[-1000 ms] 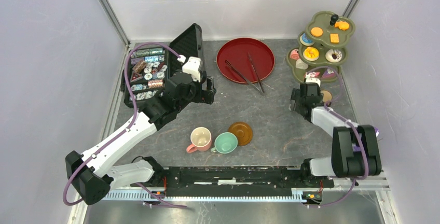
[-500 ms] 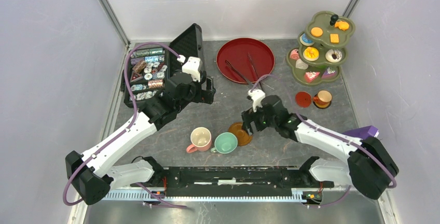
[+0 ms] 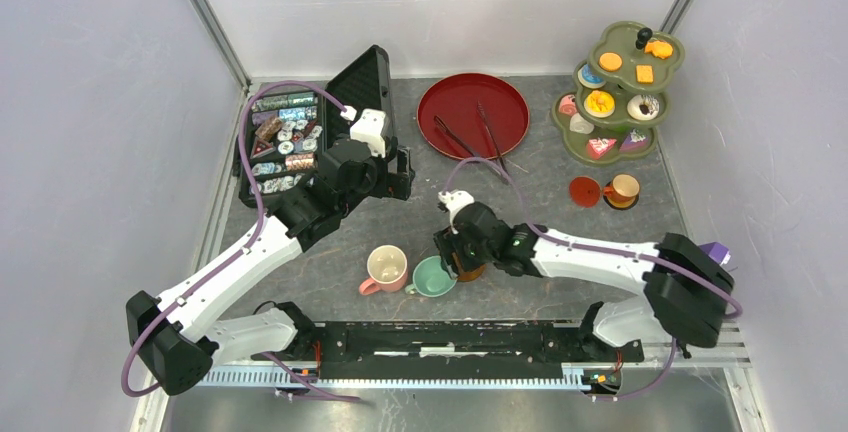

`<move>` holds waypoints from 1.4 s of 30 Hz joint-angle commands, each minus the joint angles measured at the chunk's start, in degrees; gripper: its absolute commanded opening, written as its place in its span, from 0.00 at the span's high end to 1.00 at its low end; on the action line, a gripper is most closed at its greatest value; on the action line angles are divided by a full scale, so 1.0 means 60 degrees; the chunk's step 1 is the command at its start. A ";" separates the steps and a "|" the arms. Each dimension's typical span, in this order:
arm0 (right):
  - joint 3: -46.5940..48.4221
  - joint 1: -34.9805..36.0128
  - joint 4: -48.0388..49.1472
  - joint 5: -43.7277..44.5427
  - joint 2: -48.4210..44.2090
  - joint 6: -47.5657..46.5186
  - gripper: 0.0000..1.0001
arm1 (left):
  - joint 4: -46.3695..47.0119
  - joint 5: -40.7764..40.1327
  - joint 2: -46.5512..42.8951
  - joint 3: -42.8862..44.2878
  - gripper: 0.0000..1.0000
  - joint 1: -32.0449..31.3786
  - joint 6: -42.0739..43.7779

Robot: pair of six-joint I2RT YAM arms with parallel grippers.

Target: Serve the afternoon tea

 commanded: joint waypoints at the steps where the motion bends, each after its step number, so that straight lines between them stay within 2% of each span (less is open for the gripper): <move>1: 0.1365 0.0805 -0.1028 0.1401 0.0860 0.0311 0.31 | 0.0001 -0.0031 -0.0198 0.0203 0.00 0.0053 -0.0434; 5: 0.1963 0.1073 -0.1842 0.1998 0.1181 0.0683 0.51 | 0.0002 -0.0018 -0.0219 0.0220 0.00 0.0053 -0.0434; 14: 0.1878 0.1075 -0.1895 0.2433 0.0343 0.0455 0.99 | 0.0016 0.0103 -0.0206 0.0218 0.00 0.0040 -0.0449; 19: 0.2065 0.0970 -0.1905 0.2530 -0.0110 -0.0223 1.00 | 0.0016 0.0088 -0.0225 0.0203 0.00 0.0053 -0.0448; 22: 0.1750 0.0505 -0.1901 0.2583 -0.0798 -0.0344 1.00 | 0.0016 0.0069 -0.0223 0.0199 0.00 0.0046 -0.0441; 28: -0.0086 -0.2074 -0.0954 0.1227 -0.2595 -0.0263 1.00 | 0.0018 0.0124 -0.0198 0.0203 0.00 0.0053 -0.0449; 33: -0.0951 -0.3711 -0.0585 0.0260 -0.2980 -0.0117 1.00 | 0.0023 0.0117 -0.0167 0.0203 0.00 0.0052 -0.0448; 38: -0.1508 -0.4853 -0.0496 -0.0214 -0.3027 0.0039 1.00 | 0.0020 0.0095 -0.0157 0.0189 0.00 0.0052 -0.0441; 42: -0.1603 -0.5195 -0.0528 -0.0400 -0.2788 -0.0008 1.00 | 0.0030 0.0111 -0.0130 0.0196 0.00 0.0053 -0.0445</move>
